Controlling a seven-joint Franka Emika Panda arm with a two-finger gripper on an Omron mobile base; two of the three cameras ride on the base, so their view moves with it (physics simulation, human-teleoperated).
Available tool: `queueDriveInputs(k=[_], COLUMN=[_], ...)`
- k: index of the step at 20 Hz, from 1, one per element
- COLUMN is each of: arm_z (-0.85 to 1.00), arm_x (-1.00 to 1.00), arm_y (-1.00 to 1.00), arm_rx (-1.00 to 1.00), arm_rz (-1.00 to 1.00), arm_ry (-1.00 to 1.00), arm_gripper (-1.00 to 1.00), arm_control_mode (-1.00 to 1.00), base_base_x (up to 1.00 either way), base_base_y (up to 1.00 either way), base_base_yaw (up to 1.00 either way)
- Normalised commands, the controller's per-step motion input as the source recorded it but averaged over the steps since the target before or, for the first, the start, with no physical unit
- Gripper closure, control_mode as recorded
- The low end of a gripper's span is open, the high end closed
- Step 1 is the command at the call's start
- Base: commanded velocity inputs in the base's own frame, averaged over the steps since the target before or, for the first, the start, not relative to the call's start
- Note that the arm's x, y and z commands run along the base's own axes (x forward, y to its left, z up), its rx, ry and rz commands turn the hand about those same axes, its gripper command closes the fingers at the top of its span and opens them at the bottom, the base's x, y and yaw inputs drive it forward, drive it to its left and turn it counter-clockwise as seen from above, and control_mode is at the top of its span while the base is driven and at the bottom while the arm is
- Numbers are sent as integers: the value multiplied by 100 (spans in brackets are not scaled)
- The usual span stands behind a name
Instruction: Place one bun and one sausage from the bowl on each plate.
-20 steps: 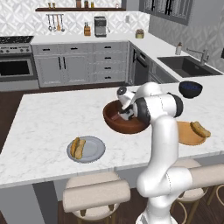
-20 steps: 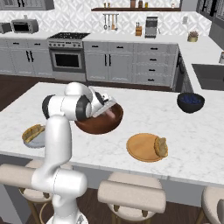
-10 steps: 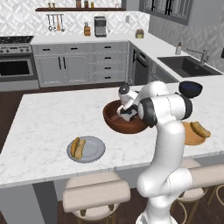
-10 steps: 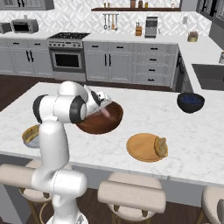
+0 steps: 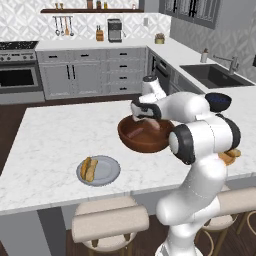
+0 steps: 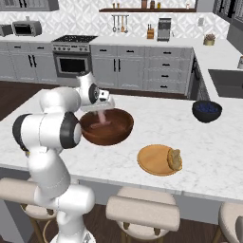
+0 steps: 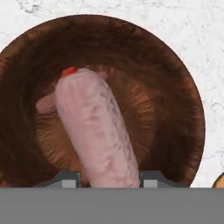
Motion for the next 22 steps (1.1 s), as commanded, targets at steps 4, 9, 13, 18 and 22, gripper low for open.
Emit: queueDriveInputs(k=[4,9,13,18,22], arm_z=[62,18,0,-9,-49], arm_x=[-94,-89,-95,-61,7], arm_y=[66,83,100,100,85], arm_rx=[34,19,1,0,6], arm_rz=[-42,-43,-39,-34,-15], arm_ry=[5,2,4,2,1], arm_gripper=[100,100,100,100,100], arm_control_mode=[-100,-100,-100,-100,-100], base_base_x=[0,0,0,0,0], base_base_y=[0,0,0,0,0], base_base_yaw=[0,0,0,0,0])
